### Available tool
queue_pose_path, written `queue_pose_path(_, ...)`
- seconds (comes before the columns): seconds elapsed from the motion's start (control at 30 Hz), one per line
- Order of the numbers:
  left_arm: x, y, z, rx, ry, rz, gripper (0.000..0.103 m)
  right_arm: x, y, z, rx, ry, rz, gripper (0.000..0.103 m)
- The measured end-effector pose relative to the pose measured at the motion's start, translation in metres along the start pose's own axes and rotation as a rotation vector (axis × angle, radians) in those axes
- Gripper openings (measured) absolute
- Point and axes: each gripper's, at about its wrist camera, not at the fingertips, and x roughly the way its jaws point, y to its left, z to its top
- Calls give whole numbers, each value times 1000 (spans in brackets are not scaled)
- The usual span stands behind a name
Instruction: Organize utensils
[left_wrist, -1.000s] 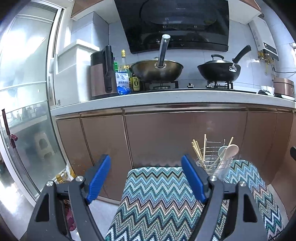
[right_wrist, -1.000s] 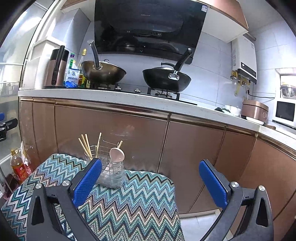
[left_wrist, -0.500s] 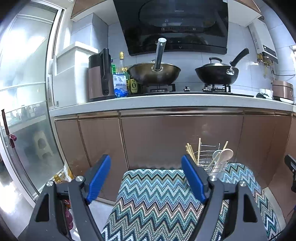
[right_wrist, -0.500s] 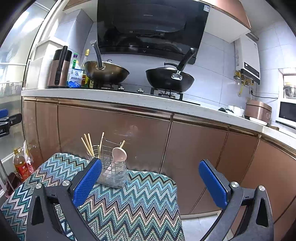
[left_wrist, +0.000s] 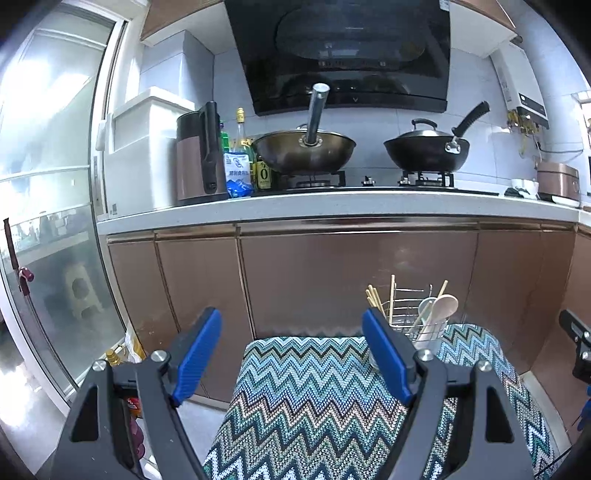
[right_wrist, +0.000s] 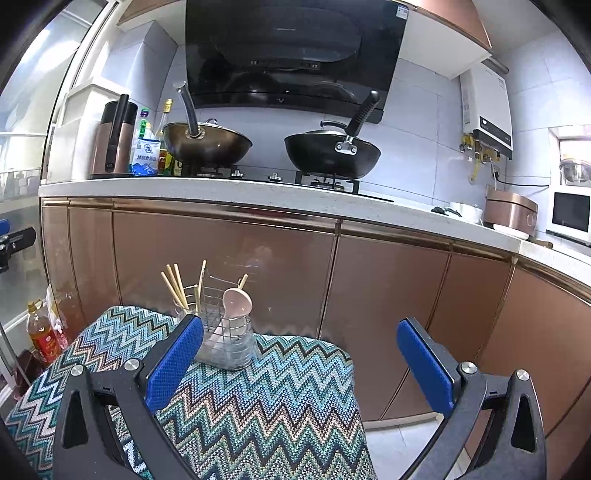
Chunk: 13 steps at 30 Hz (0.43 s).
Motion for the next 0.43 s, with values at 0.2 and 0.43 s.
queue_pose_path(0.2,-18,10,1,-8,-14,10,78,-18,3,3,5,-21,3,103)
queue_pose_path(0.43,-49,18,2,-11,-46,30,78,-45,4,7,5,-60,17,103)
